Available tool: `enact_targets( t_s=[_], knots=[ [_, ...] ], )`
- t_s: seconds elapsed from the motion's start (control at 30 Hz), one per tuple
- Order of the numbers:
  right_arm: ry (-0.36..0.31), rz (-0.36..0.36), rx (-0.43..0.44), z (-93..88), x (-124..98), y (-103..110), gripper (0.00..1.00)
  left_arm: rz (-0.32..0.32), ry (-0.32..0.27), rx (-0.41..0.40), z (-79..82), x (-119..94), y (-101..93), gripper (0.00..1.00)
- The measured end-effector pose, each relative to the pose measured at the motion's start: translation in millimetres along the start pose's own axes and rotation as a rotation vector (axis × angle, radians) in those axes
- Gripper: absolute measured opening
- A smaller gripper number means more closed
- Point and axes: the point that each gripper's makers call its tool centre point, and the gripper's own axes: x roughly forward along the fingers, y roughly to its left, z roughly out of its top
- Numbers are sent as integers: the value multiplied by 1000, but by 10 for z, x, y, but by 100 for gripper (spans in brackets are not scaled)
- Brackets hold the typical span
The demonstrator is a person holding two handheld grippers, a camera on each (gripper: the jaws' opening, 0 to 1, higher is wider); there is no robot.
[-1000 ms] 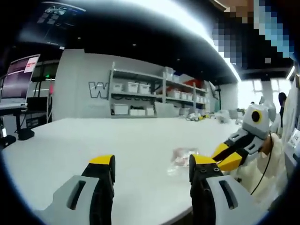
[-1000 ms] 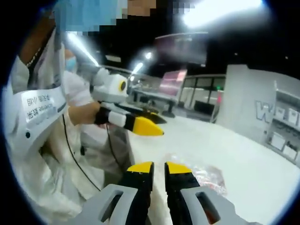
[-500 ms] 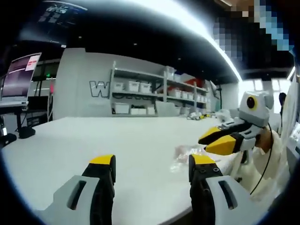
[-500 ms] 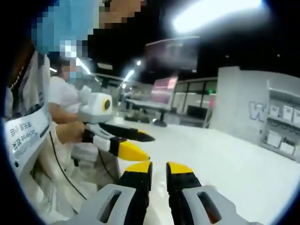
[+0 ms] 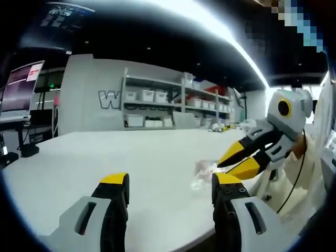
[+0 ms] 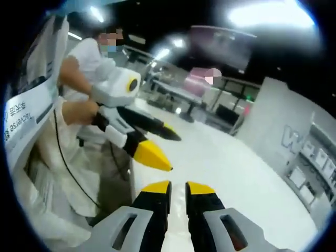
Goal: Open the resealable bag by pulling the two sides of the seal apart until the entire bag opening is separated and visibly accessible.
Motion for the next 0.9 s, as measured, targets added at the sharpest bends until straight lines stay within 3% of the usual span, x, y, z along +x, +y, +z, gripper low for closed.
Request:
enact_targets(
  t_s=[0.2,0.5,0.9],
  knots=[
    [51,33,-31,-41,24,58,8,-1,-3,17,26,-30,8,63],
    [158,77,-200,-56,26,44,8,-9,-6,24,5,-32,-17,63],
    [244,124,-265,-82,88,83,8,-12,-15,46,-5,-95,-3,63]
  ],
)
